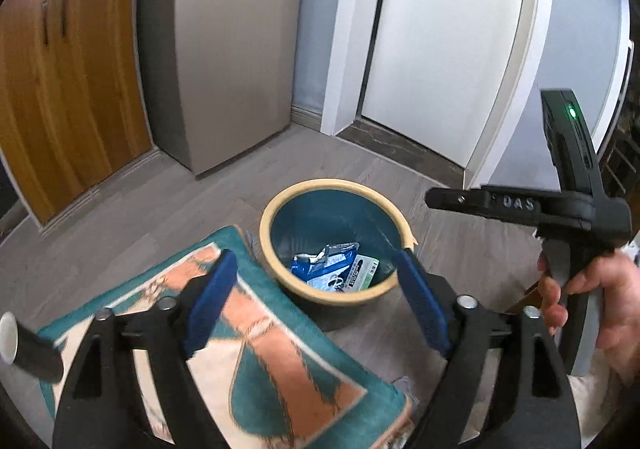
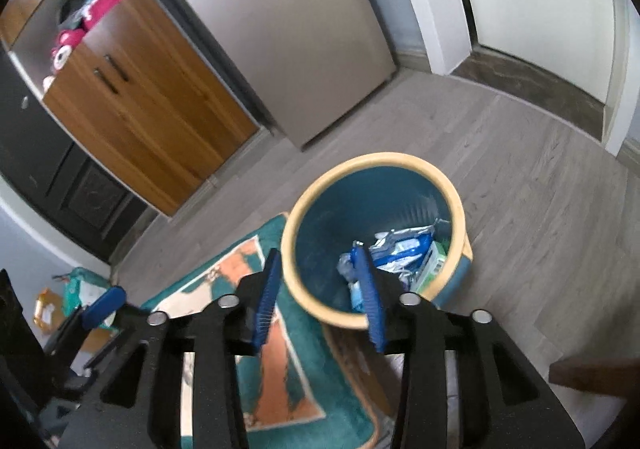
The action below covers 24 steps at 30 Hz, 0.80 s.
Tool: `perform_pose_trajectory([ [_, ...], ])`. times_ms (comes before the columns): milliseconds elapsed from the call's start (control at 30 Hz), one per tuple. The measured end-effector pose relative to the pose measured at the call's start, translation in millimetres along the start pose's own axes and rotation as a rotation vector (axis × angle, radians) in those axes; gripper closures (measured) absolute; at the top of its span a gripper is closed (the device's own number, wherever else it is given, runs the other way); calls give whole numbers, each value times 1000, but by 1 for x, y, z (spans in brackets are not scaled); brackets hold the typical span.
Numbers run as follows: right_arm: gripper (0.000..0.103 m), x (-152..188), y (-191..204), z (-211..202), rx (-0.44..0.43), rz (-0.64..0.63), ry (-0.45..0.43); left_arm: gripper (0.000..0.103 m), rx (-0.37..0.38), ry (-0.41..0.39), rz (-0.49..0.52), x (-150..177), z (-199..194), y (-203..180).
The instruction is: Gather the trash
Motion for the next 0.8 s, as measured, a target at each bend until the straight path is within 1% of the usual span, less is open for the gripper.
perform_pose_trajectory([
  [67, 50, 8, 6, -15, 12, -36, -16, 18, -16, -16, -11, 3, -19, 2],
  [133, 42, 16, 10, -34, 25, -71, -44, 12, -40, -32, -4, 7, -37, 2],
  [167, 41, 19, 10, -42, 32, -80, -59, 12, -42, -38, -6, 8, -44, 2],
  [233, 34, 22, 9, -56, 40, -81, -86, 6, -33, -45, -27, 13, -57, 1],
  [333, 21, 23, 8, -74, 35, -59, -134, 6, -41, -49, -27, 16, -69, -2],
  [367, 18, 23, 9, -81, 44, -63, -155, 6, -47, -55, -19, 16, -72, -4],
  [400, 12, 24, 11, -86, 48, -70, -170, 6, -51, -60, -9, 16, -75, -6],
  [433, 8, 24, 11, -89, 51, -77, -183, 6, -59, -67, 7, 15, -79, -7],
  [500, 5, 26, 15, -100, 71, -106, -219, 6, -71, -76, 27, 15, -84, -9],
  [567, 5, 28, 18, -105, 109, -125, -237, 6, -90, -79, 39, 15, -88, -7],
  [667, 5, 32, 18, -103, 186, -148, -224, 6, -125, -100, 42, 13, -92, -3],
  [767, 5, 34, 21, -98, 198, -177, -210, 6, -168, -116, 44, 11, -97, 3],
  [800, 5, 35, 22, -97, 201, -186, -207, 6, -172, -116, 42, 10, -98, 5],
])
Point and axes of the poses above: each gripper's, at about its wrist camera, not at the fingertips, and z roughly the way its jaws point, y to its left, x to its underside, the point moved 7 cm from there along z, roughly the way its jaws point, and after that the axes turned 11 degrees about -y, right-handed, at the moved point
